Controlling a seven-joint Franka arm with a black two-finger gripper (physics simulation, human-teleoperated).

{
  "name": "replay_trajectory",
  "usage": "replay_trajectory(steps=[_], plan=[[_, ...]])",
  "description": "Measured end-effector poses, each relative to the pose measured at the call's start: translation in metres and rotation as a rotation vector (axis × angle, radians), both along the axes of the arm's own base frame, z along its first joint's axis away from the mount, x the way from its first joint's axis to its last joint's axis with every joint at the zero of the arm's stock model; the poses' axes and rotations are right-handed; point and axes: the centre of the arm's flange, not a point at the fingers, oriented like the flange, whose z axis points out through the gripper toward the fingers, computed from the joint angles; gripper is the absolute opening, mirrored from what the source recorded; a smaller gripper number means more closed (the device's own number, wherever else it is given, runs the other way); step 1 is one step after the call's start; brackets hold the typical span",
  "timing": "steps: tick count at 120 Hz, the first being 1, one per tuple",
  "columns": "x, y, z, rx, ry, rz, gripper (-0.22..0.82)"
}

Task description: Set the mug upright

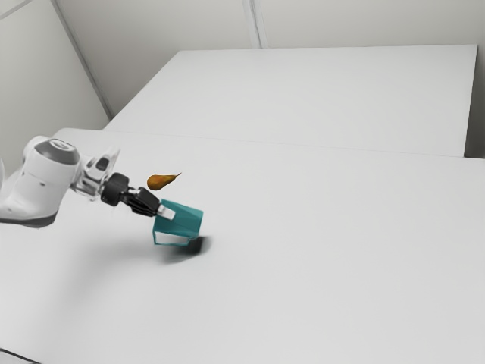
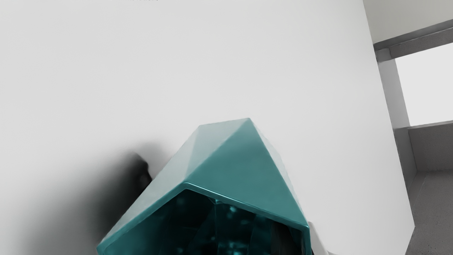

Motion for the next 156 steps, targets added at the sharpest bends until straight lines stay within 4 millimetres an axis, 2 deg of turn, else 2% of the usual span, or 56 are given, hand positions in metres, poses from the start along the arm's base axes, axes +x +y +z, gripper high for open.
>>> replay_trajectory(steps=[27,59,73,94,118,156], plan=[[0.006,-0.042,0.047,0.332,-0.064,-0.182,-0.18],[0.017,-0.095,0.06,0.665,-0.069,-0.302,-0.18],[0.017,-0.117,0.059,0.772,-0.06,-0.325,-0.18],[0.007,-0.133,0.047,0.864,-0.028,-0.284,-0.18],[-0.004,-0.143,0.037,0.904,0.012,-0.207,-0.18],[-0.013,-0.148,0.029,0.913,0.077,-0.104,-0.18]])
